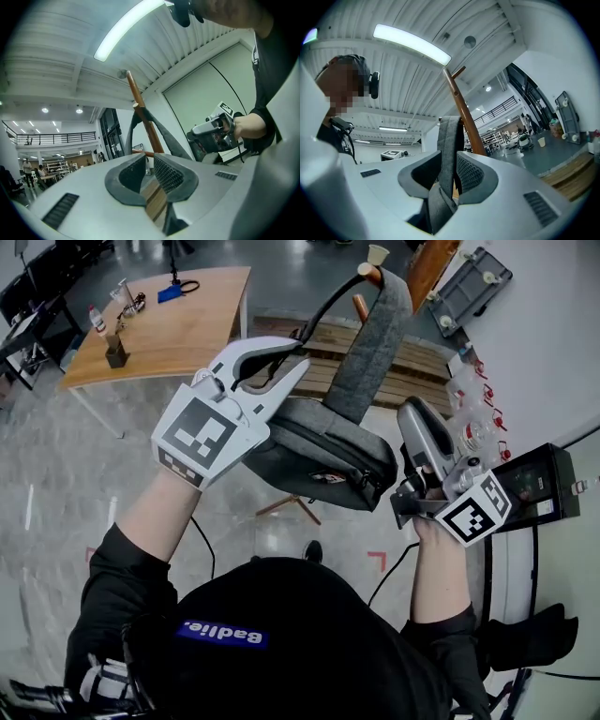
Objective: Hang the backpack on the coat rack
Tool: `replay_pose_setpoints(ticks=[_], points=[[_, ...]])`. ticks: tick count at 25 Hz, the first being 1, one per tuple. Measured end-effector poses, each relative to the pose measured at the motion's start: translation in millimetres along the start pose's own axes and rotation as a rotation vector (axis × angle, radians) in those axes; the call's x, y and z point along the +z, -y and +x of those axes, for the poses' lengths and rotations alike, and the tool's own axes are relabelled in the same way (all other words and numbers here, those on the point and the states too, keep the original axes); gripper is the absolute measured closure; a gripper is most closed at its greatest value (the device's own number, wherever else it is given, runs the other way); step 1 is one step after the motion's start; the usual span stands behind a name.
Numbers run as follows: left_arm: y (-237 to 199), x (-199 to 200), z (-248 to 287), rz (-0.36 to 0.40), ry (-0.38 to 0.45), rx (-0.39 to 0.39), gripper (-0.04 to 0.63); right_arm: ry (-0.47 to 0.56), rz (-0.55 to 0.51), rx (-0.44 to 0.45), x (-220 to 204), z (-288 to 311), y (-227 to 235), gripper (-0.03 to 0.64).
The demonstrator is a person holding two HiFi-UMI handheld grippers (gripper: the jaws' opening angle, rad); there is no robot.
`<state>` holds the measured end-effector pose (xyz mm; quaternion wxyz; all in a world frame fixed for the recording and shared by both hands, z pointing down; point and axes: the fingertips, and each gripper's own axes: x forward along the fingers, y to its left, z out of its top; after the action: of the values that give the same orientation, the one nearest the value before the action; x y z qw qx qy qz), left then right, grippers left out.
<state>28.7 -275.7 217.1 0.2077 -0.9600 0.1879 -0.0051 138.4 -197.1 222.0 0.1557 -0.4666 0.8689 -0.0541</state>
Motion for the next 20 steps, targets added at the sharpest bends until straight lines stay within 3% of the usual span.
replay_pose_setpoints(ticks=[13,20], points=[[73.7,-15.1,-25.0,-0.164,0.017,-0.063,0.549,0.013,-0.085,0.033,-25.1,-25.3,-35.9,0.531],[97.3,-20.3,-41.6,-0.300,0.055,-0.088,0.549,-0.012,-0.148,0.038,-46.9,-30.1,-56.9,0.531]])
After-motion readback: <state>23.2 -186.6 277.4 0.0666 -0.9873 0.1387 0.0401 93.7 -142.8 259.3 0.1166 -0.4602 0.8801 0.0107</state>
